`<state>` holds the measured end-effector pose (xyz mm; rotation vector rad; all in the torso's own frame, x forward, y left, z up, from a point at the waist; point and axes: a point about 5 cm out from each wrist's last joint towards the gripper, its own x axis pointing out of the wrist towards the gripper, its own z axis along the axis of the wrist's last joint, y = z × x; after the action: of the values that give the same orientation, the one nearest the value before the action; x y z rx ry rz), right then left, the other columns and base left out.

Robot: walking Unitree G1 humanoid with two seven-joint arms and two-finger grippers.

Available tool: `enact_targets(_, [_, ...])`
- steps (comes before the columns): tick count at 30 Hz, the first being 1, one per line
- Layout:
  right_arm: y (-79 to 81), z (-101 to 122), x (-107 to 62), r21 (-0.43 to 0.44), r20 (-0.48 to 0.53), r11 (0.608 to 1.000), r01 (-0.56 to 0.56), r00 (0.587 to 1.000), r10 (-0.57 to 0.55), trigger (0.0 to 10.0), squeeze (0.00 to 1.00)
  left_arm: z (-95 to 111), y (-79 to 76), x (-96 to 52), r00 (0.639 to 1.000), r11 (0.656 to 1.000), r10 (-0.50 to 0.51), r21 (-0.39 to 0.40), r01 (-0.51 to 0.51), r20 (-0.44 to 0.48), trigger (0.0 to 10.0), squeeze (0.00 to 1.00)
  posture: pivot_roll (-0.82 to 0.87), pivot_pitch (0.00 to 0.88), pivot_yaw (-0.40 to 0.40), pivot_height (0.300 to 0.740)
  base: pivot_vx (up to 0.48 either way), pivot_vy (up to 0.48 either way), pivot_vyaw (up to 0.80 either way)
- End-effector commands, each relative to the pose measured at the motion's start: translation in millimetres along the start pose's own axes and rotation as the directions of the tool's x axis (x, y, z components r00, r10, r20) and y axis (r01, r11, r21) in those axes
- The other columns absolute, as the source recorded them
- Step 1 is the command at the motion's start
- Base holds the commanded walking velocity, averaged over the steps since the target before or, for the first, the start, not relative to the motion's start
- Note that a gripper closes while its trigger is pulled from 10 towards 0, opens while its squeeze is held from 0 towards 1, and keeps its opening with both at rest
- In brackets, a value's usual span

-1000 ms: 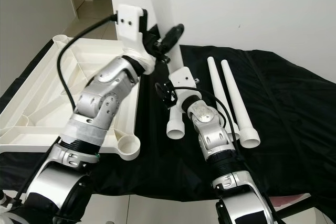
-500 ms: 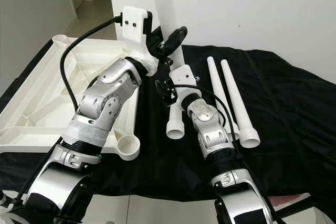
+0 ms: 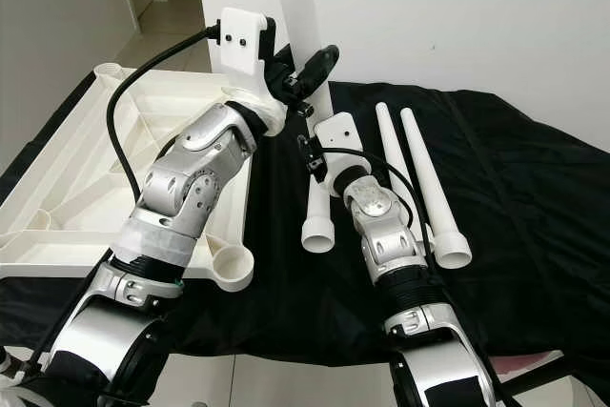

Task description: Building children table

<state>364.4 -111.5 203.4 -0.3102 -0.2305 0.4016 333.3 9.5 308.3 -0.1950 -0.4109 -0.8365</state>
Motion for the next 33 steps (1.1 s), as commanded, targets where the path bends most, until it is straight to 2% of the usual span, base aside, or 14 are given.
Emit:
enact_targets(1, [2.2,0,3.0,0.003,-0.008,1.0,-0.009,1.0,0.009,0.0,0.0,6,-10.7,2.1,0.998,0.999,-0.049,0.007,0.049,0.028,10.0,0.0,0.01,0.009,-0.016,0.74,0.0,0.0,0.0])
enact_targets(7, [1.9,-1,4.2,0.016,-0.016,1.0,0.016,1.0,-0.015,0.2,0.0,7,-14.7,1.7,0.997,0.997,-0.071,-0.001,0.071,0.038,10.0,0.0,0.02,0.008,-0.015,0.74,0.0,0.0,0.0])
enact_targets(8, [1.8,-1,5.2,0.028,-0.021,0.999,0.026,0.999,-0.025,10.0,0.0,6,-16.3,1.3,0.996,0.996,-0.084,-0.028,0.085,0.042,10.0,0.0,0.02,0.007,-0.013,0.74,0.0,0.0,0.0])
enact_targets(9, [1.3,-1,6.2,0.042,-0.024,0.998,0.041,0.999,-0.04,10.0,0.0,6,-15.8,0.5,0.995,0.994,-0.088,-0.066,0.091,0.049,10.0,1.0,0.02,0.007,-0.012,0.74,0.0,0.0,0.0])
enact_targets(10, [0.9,-1,6.8,0.052,-0.025,0.997,0.049,0.999,-0.048,10.0,0.0,6,-15.3,-0.1,0.995,0.991,-0.09,-0.092,0.094,0.054,10.0,1.0,0.02,0.007,-0.012,0.74,0.0,0.0,0.0])
enact_targets(13, [0.7,-1,7.4,0.072,-0.025,0.996,0.06,0.998,-0.058,10.0,0.0,7,-13.1,-0.7,0.995,0.99,-0.085,-0.105,0.091,0.057,10.0,1.0,0.02,0.005,-0.011,0.74,0.0,0.0,0.0])
enact_targets(21, [-2.7,-1,6.7,0.111,-0.02,0.988,0.104,0.995,-0.102,10.0,0.0,10,-6.5,-1.2,0.997,0.993,-0.055,-0.102,0.061,0.058,10.0,1.0,0.02,0.009,-0.011,0.74,0.0,0.0,0.0])
enact_targets(26, [-10.4,-1,4.4,0.165,-0.019,0.972,0.166,0.986,-0.165,10.0,0.0,9,1.1,-4.7,0.999,0.996,-0.024,-0.085,0.027,0.044,10.0,1.0,0.02,0.007,-0.008,0.74,0.0,0.0,0.0])
enact_targets(27, [-15.2,-1,2.7,0.196,-0.017,0.961,0.194,0.981,-0.195,10.0,0.0,8,5.7,-6.9,1.0,0.998,-0.005,-0.069,0.007,0.031,10.0,0.56,0.02,0.007,-0.008,0.74,0.0,0.0,0.0])
enact_targets(28, [-16.7,-1,2.4,0.203,-0.017,0.958,0.204,0.979,-0.205,10.0,0.0,8,7.8,-7.8,1.0,0.998,0.003,-0.062,-0.002,0.026,10.0,0.56,0.02,0.008,-0.006,0.74,0.0,0.0,0.0])
enact_targets(29, [-18.7,-1,1.8,0.202,-0.02,0.955,0.219,0.975,-0.219,10.0,0.0,8,11.2,-9.4,1.0,0.998,0.016,-0.061,-0.015,0.025,10.0,0.0,0.02,0.007,-0.004,0.74,0.0,0.0,0.0])
enact_targets(33, [-21.0,-3,1.2,0.219,-0.03,0.945,0.241,0.97,-0.241,10.0,0.0,6,18.3,-12.4,0.999,0.997,0.042,-0.059,-0.042,0.01,10.0,0.0,0.02,0.009,-0.004,0.74,0.0,0.0,0.0])
